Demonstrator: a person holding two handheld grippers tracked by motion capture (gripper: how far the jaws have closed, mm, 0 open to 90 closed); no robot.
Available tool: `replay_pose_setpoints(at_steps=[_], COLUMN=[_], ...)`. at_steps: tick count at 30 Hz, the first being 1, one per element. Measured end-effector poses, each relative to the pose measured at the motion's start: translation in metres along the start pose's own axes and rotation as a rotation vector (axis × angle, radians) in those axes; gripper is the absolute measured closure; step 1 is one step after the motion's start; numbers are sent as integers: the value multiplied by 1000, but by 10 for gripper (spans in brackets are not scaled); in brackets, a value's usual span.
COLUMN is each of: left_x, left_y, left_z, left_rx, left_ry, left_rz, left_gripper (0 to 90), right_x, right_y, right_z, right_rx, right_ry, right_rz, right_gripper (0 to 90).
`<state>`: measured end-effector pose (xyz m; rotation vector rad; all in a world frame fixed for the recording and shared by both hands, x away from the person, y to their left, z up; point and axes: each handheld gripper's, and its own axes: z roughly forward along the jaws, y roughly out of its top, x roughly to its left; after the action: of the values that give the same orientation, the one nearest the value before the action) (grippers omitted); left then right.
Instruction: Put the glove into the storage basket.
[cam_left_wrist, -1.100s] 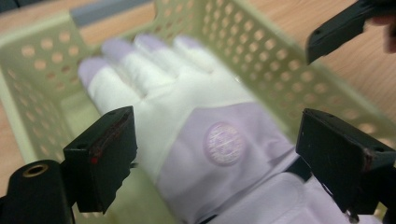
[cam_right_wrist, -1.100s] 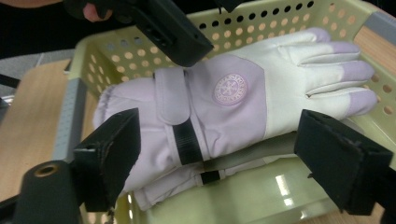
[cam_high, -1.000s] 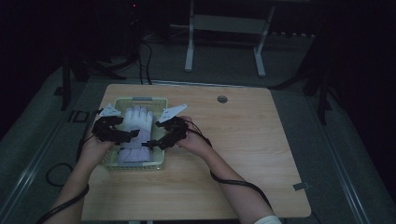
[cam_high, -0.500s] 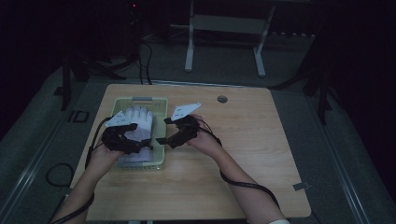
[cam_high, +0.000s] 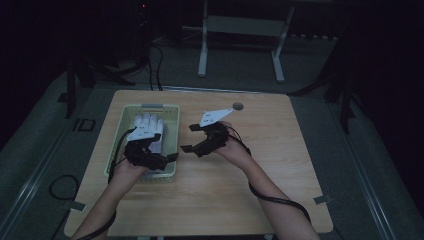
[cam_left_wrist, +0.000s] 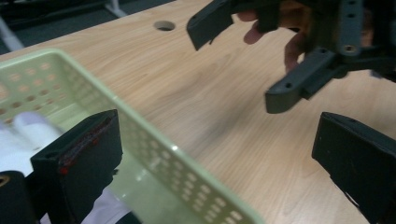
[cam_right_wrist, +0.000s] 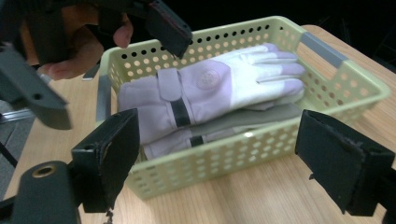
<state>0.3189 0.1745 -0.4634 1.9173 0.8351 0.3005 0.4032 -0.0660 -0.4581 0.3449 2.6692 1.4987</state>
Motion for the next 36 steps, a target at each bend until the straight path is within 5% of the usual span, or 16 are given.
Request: replay_pose_setpoints(at_steps=[27,36], left_x=[-76,-100], left_y=[6,-3], left_z=[39,66], left_rx=[-18,49], left_ry=[-206,-240], left_rz=[100,177], left_gripper=[21,21], right_x=[-2,0], right_y=[-59,-82], right_z=[-42,-50], right_rx=[16,30], right_ry=[-60,-81], right_rz=[44,49], right_gripper=[141,140])
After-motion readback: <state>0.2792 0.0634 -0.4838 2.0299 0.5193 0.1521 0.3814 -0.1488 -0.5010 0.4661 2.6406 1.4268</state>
